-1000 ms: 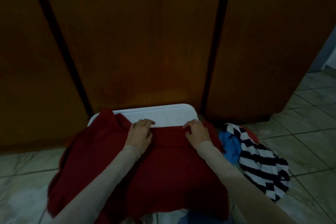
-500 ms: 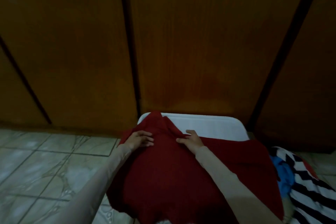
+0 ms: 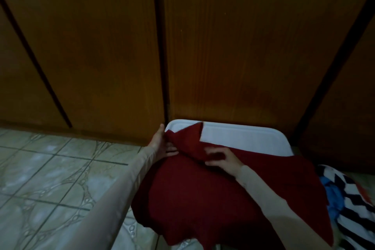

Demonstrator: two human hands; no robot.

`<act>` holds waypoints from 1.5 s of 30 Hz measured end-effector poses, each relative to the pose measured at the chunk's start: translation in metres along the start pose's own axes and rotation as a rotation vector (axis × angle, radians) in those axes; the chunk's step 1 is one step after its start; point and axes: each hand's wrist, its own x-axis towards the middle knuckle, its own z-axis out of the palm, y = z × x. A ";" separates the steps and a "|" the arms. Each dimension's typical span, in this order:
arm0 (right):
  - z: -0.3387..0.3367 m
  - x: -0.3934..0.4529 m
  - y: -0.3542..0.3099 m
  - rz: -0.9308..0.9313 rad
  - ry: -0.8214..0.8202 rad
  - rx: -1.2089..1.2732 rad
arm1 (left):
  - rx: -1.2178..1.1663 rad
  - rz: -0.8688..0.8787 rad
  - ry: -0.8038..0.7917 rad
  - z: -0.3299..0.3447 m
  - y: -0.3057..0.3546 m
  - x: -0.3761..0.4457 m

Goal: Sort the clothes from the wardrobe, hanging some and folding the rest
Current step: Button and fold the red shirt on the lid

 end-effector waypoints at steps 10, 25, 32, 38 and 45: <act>0.002 -0.013 0.015 -0.085 -0.265 -0.271 | 0.691 0.359 0.458 -0.011 0.010 0.007; 0.008 -0.022 0.015 -0.229 -0.188 -0.414 | 1.566 0.768 0.440 -0.008 -0.020 0.014; 0.008 -0.025 0.015 -0.214 -0.185 -0.426 | 1.050 0.706 0.573 -0.008 -0.012 0.005; 0.009 -0.024 0.018 -0.208 -0.143 -0.426 | 1.413 0.784 0.697 -0.014 -0.022 -0.004; 0.008 -0.019 0.021 -0.179 -0.043 -0.359 | 1.599 0.946 -0.014 -0.022 -0.030 -0.002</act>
